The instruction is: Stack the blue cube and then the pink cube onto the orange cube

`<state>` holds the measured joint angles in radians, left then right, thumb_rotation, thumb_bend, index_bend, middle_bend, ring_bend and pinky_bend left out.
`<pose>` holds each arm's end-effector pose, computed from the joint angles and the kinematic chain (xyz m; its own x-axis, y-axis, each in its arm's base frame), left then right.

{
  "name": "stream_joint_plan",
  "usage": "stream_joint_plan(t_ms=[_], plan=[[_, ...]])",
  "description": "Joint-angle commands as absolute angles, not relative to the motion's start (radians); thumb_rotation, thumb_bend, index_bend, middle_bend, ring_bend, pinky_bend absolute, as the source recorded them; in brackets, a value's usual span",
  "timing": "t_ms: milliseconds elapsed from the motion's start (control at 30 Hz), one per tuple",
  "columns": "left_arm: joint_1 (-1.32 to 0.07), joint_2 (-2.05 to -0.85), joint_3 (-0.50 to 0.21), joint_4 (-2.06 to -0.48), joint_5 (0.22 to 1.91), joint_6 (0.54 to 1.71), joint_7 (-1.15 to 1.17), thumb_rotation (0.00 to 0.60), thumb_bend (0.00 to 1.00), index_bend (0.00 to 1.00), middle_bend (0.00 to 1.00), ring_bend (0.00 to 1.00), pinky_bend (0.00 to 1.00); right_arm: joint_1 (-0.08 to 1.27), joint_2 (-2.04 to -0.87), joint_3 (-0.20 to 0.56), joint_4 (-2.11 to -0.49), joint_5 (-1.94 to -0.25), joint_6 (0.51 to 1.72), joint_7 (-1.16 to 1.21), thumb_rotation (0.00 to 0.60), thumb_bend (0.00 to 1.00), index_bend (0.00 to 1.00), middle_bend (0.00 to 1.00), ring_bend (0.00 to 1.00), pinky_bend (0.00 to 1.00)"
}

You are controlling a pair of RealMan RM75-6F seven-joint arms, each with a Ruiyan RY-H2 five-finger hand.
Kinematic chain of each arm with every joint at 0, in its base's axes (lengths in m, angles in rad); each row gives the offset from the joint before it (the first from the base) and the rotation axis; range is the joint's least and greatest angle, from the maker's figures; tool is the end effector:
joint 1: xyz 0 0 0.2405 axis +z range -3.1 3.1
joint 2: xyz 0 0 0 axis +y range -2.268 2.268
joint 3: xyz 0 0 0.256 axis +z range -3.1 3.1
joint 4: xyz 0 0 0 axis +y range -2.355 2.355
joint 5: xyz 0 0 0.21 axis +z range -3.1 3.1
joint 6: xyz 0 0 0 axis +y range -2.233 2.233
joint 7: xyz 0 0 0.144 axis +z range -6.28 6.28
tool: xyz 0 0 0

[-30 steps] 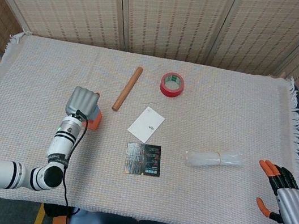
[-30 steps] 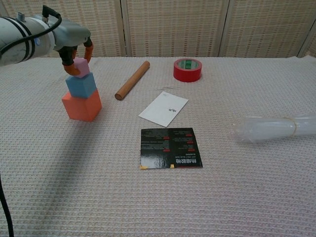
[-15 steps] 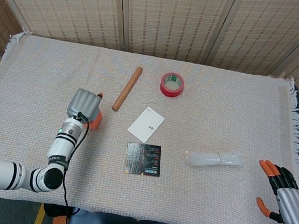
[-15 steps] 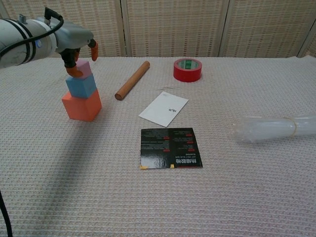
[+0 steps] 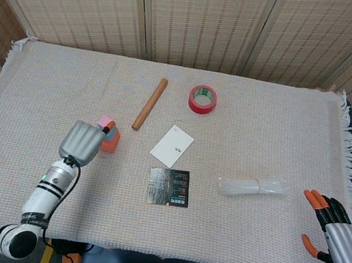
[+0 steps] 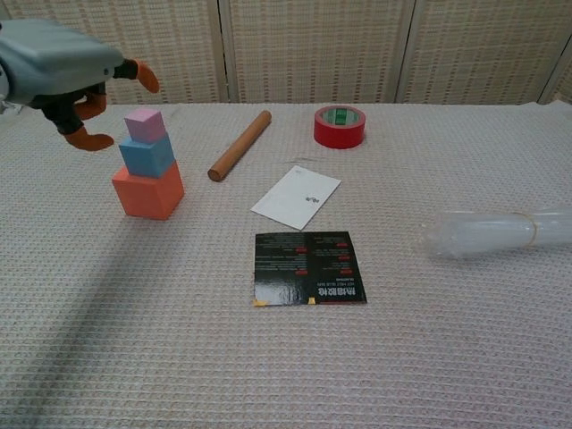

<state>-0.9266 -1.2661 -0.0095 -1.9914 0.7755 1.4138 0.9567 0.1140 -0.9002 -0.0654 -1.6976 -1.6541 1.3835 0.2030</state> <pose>-0.1094 0.3154 0.0755 0.7760 0.0320 0.6299 0.6132 -0.2718 -0.7417 -0.3021 -0.1608 0.1840 0.3570 -0.2198 0.9079 -0.9331 -0.1300 0.3354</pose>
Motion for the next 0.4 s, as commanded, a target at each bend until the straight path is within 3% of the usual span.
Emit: stream_joint_plan(t_ms=[33,133,233,400], plan=[[-0.511,-1.211,0.363,-1.881,1.387,1.675,0.457,0.600,0.35,0.03,0.04,0.11,0.31,0.109,-0.904,-0.076,-1.697,-1.681,1.392,0.179,0.600,0.29,0.00,0.00,0.00,0.00],[-0.440,-1.239,0.390,-1.787,1.459,1.734,0.354,0.600,0.35,0.03,0.01,0.03,0.23,0.106,-0.908,-0.079,-1.696,-1.686,1.397,0.170,0.600,0.28,0.00,0.00,0.00,0.00],[-0.255,-1.314,0.414,-1.567,1.522,1.878,0.035,0.600,0.35,0.02,0.00,0.00,0.20,0.092,-0.921,-0.086,-1.705,-1.708,1.420,0.132,0.600,0.27,0.00,0.00,0.00,0.00],[-0.213,-1.316,0.365,-1.439,1.599,1.911,-0.065,0.600,0.35,0.01,0.00,0.00,0.19,0.072,-0.930,-0.083,-1.709,-1.708,1.457,0.109,0.600,0.27,0.00,0.00,0.00,0.00]])
